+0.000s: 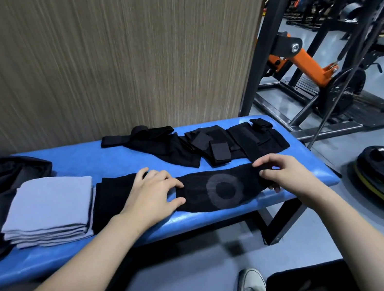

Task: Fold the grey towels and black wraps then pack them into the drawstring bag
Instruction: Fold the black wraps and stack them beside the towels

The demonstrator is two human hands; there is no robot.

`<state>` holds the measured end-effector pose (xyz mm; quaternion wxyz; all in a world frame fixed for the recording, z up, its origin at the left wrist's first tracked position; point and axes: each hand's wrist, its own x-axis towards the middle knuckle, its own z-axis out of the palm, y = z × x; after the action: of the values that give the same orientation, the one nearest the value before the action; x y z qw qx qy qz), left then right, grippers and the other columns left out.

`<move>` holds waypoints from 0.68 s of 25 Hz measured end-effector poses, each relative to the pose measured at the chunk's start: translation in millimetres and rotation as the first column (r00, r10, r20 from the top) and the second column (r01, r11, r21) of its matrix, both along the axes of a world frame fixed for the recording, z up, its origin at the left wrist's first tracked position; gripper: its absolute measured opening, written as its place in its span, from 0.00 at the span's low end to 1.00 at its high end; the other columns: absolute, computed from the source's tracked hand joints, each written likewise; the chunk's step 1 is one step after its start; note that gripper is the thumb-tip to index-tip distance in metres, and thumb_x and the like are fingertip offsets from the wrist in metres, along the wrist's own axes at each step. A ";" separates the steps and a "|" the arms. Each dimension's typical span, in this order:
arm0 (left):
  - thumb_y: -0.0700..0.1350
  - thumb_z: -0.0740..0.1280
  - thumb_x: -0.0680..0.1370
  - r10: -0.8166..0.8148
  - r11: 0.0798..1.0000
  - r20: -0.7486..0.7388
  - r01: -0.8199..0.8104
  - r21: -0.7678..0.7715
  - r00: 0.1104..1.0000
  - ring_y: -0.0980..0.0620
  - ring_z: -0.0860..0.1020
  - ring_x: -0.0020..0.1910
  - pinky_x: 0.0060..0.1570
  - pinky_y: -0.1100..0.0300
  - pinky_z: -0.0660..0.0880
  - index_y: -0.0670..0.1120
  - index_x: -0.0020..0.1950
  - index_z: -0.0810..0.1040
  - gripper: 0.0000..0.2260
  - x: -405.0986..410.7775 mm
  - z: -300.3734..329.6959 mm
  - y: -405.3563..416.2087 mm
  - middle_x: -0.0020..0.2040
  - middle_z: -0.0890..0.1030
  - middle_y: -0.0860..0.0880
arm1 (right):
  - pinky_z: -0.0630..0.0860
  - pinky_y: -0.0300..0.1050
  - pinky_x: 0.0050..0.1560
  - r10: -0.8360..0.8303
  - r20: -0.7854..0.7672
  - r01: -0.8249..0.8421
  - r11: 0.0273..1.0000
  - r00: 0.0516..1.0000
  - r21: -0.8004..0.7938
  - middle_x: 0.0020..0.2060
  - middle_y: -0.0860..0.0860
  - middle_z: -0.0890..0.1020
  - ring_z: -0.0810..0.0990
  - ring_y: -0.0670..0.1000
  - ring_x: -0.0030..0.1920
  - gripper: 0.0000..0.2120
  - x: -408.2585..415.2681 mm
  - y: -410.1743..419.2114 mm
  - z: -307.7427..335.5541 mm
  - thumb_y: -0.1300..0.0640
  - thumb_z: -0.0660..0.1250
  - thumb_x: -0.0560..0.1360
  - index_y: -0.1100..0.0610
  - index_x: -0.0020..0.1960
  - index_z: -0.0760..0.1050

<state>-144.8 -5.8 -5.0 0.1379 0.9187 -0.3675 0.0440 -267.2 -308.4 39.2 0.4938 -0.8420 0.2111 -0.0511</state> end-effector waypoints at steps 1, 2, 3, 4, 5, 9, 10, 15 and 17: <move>0.63 0.64 0.76 -0.009 1.000 -0.013 0.009 -0.006 1.000 0.57 0.69 0.59 0.76 0.54 0.45 0.60 0.64 0.77 0.18 0.8 -0.6 1.1 0.54 0.73 0.61 | 0.74 0.43 0.38 0.032 0.065 -0.027 0.997 0.997 -0.073 0.40 0.54 0.82 0.76 0.49 0.35 0.10 2.1 8.8 4.4 0.66 0.67 0.77 0.52 0.50 0.82; 0.63 0.64 0.77 -0.016 1.000 -0.023 0.016 -0.010 1.000 0.58 0.69 0.59 0.76 0.54 0.45 0.60 0.65 0.76 0.18 1.6 -1.3 2.0 0.55 0.74 0.61 | 0.76 0.41 0.41 0.078 0.137 -0.063 0.992 0.987 -0.111 0.42 0.51 0.83 0.78 0.48 0.38 0.11 4.0 18.5 8.0 0.66 0.67 0.77 0.52 0.49 0.82; 0.62 0.64 0.77 -0.020 1.000 -0.030 0.020 -0.013 0.999 0.57 0.69 0.60 0.76 0.54 0.45 0.60 0.66 0.76 0.19 2.1 -1.9 2.5 0.56 0.74 0.61 | 0.76 0.40 0.45 0.132 0.196 -0.108 0.986 0.972 -0.129 0.44 0.50 0.85 0.79 0.47 0.41 0.11 5.5 29.6 11.2 0.67 0.68 0.77 0.52 0.49 0.83; 0.62 0.65 0.77 -0.024 1.000 -0.033 0.023 -0.017 0.999 0.57 0.69 0.60 0.75 0.54 0.46 0.60 0.66 0.76 0.19 2.5 -2.4 2.6 0.56 0.74 0.61 | 0.76 0.39 0.46 0.183 0.235 -0.151 0.978 0.955 -0.147 0.45 0.47 0.85 0.80 0.46 0.42 0.11 7.5 41.0 13.1 0.67 0.68 0.77 0.53 0.50 0.83; 0.62 0.65 0.77 -0.027 0.999 -0.034 0.026 -0.019 0.999 0.57 0.69 0.60 0.75 0.54 0.46 0.60 0.66 0.76 0.19 2.9 -2.7 2.4 0.56 0.74 0.60 | 0.76 0.39 0.46 0.231 0.256 -0.191 0.966 0.938 -0.174 0.44 0.45 0.84 0.79 0.45 0.42 0.11 10.0 51.8 13.7 0.67 0.68 0.77 0.53 0.50 0.83; 0.62 0.65 0.77 -0.031 0.999 -0.045 0.030 -0.029 0.998 0.57 0.69 0.61 0.73 0.56 0.45 0.59 0.66 0.76 0.19 3.8 -4.0 0.6 0.56 0.74 0.60 | 0.71 0.33 0.45 0.330 0.243 -0.262 0.925 0.912 -0.274 0.43 0.40 0.82 0.77 0.41 0.40 0.11 29.2 81.9 3.3 0.67 0.68 0.75 0.53 0.50 0.83; 0.62 0.65 0.76 -0.032 0.999 -0.048 0.031 -0.032 0.998 0.57 0.69 0.61 0.73 0.56 0.45 0.59 0.66 0.75 0.19 3.6 -3.8 0.3 0.56 0.73 0.60 | 0.70 0.31 0.46 0.336 0.226 -0.267 0.920 0.915 -0.286 0.43 0.40 0.83 0.77 0.39 0.41 0.11 34.8 87.3 -0.7 0.67 0.68 0.74 0.54 0.50 0.83; 0.62 0.66 0.76 -0.030 0.999 -0.065 0.028 -0.038 0.997 0.56 0.70 0.61 0.73 0.55 0.49 0.57 0.69 0.73 0.22 3.4 -0.9 0.6 0.57 0.75 0.60 | 0.67 0.26 0.46 0.403 0.080 -0.357 0.874 0.912 -0.330 0.43 0.37 0.80 0.76 0.33 0.44 0.11 52.4 108.0 -17.1 0.64 0.68 0.75 0.51 0.53 0.81; 0.61 0.67 0.76 -0.032 0.998 -0.079 0.028 -0.058 0.996 0.57 0.71 0.61 0.73 0.55 0.50 0.57 0.70 0.71 0.24 4.0 -0.3 2.4 0.56 0.76 0.60 | 0.67 0.28 0.42 0.423 0.034 -0.391 0.862 0.905 -0.322 0.38 0.38 0.78 0.75 0.36 0.39 0.13 55.4 112.4 -21.3 0.63 0.68 0.75 0.49 0.55 0.80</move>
<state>-140.8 -3.4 -5.4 0.1792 0.9098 -0.3741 0.0154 -211.9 -196.0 18.0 0.3662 -0.9303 -0.0080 -0.0215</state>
